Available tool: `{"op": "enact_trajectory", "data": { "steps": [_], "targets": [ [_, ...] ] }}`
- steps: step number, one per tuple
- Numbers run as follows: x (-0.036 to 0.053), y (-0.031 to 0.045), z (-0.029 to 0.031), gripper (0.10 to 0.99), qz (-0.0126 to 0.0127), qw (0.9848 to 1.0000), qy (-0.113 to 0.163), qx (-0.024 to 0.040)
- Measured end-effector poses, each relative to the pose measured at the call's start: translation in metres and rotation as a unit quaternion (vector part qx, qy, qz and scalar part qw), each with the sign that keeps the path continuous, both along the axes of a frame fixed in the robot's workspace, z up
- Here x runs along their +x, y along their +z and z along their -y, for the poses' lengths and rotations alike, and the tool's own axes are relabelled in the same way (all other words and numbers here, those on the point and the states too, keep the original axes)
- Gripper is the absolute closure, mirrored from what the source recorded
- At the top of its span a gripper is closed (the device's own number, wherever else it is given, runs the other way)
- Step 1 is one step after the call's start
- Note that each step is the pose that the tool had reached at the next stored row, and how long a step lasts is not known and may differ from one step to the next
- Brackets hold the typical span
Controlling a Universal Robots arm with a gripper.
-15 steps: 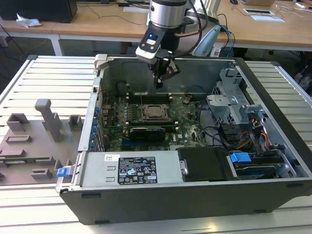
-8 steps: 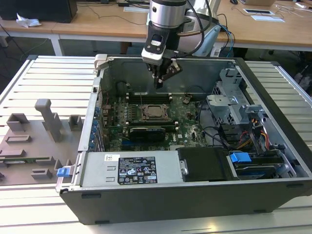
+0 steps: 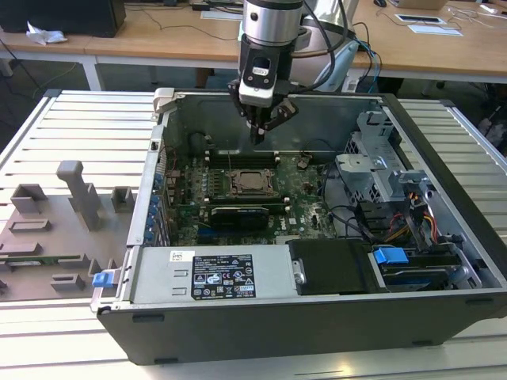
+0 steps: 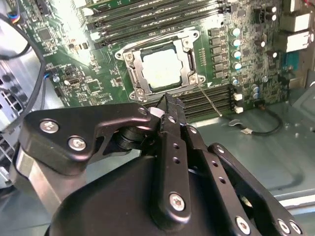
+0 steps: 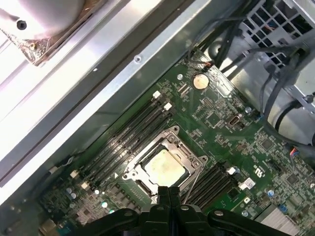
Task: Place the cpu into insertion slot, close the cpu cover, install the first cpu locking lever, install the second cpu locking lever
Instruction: 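Install the first cpu locking lever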
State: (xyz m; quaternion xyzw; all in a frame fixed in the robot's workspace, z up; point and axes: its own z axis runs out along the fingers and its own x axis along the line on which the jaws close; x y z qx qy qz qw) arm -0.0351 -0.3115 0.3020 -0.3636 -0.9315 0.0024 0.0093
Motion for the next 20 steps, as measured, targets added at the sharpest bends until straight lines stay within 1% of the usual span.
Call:
{"op": "enact_trajectory", "data": {
  "steps": [2,5,7,9,13,15,16,19,20],
  "targets": [
    [0.0000,0.0000,0.0000,0.980,0.0000,0.9999,0.017,0.0000],
    [0.0000,0.0000,0.0000,0.980,0.0000,0.9989,0.048,0.0000],
    [0.0000,0.0000,0.0000,0.980,0.0000,0.9982,0.061,0.0000],
    [0.0000,0.0000,0.0000,0.980,0.0000,0.9967,0.081,0.0000],
    [0.0000,0.0000,0.0000,0.980,0.0000,0.9947,0.103,0.0000],
    [0.0000,0.0000,0.0000,0.980,0.0000,0.9934,0.115,0.0000],
    [0.0000,0.0000,0.0000,0.980,0.0000,0.9921,0.126,0.0000],
    [0.0000,0.0000,0.0000,0.980,0.0000,0.9870,0.161,0.0000],
    [0.0000,0.0000,0.0000,0.980,0.0000,0.9856,0.169,0.0000]
  ]
}}
